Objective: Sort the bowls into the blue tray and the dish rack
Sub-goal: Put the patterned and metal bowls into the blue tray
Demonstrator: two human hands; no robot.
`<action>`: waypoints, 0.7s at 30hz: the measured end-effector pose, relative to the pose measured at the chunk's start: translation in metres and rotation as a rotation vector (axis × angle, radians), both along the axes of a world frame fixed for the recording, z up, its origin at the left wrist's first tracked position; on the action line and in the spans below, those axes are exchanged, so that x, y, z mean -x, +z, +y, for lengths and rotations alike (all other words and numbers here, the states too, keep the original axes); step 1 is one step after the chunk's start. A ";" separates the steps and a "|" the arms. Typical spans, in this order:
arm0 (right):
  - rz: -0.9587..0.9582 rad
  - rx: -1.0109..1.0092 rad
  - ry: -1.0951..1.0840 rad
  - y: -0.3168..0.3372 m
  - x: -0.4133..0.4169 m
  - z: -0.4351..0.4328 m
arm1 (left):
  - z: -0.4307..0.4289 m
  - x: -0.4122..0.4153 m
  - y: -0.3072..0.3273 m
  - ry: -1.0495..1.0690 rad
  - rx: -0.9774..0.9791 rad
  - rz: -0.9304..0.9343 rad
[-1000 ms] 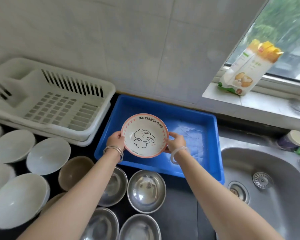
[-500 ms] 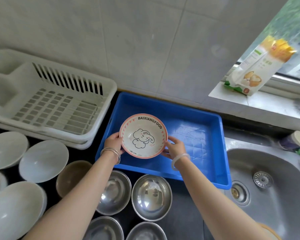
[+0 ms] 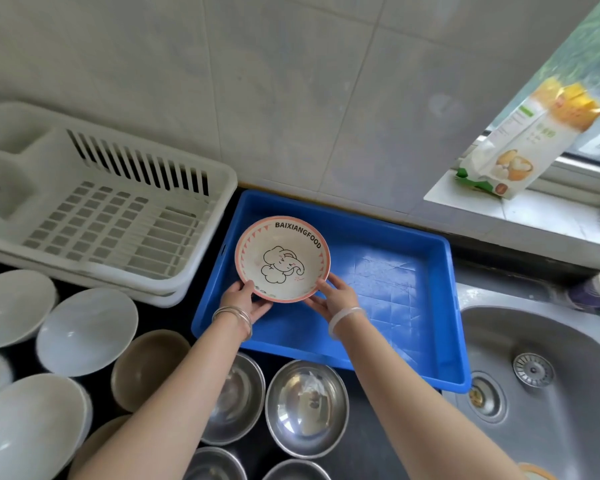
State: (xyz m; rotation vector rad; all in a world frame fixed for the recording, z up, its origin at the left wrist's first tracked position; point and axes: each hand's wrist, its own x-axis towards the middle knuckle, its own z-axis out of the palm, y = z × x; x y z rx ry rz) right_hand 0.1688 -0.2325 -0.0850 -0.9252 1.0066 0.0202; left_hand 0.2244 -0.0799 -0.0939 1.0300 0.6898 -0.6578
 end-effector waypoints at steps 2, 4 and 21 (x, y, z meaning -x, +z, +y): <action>0.001 0.004 -0.002 0.001 -0.008 0.001 | -0.004 -0.004 -0.001 0.037 -0.011 -0.006; 0.009 0.015 -0.007 0.000 -0.015 0.001 | -0.006 -0.009 -0.002 0.060 -0.028 -0.027; 0.007 0.052 0.054 0.002 -0.024 0.000 | -0.017 -0.012 0.004 0.076 -0.175 -0.128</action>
